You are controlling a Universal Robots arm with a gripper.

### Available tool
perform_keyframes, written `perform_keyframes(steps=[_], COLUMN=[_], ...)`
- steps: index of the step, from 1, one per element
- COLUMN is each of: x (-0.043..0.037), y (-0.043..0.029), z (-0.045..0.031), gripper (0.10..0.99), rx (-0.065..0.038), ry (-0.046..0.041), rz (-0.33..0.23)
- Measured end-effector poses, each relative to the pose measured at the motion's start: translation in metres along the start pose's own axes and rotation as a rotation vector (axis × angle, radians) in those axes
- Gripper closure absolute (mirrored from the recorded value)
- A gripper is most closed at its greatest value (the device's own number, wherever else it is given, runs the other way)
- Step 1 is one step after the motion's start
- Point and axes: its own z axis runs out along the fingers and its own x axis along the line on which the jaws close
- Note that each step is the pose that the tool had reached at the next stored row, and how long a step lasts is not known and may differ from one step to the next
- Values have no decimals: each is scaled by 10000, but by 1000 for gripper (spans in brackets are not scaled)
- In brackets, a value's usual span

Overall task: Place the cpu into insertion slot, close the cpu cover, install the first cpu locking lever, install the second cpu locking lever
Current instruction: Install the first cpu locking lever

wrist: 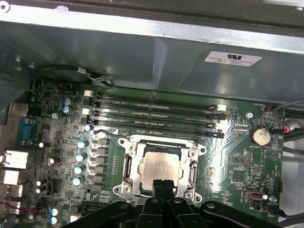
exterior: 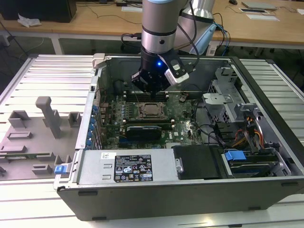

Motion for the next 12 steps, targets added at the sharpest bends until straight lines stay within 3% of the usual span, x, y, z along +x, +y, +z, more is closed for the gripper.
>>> perform_keyframes(steps=[3,9,12], x=[-1,6,85], y=[4,5,13], z=[-60,-63,-63], gripper=[980,980,980], rx=[-3,0,2], ry=[3,4,-15], rz=[0,0,0])
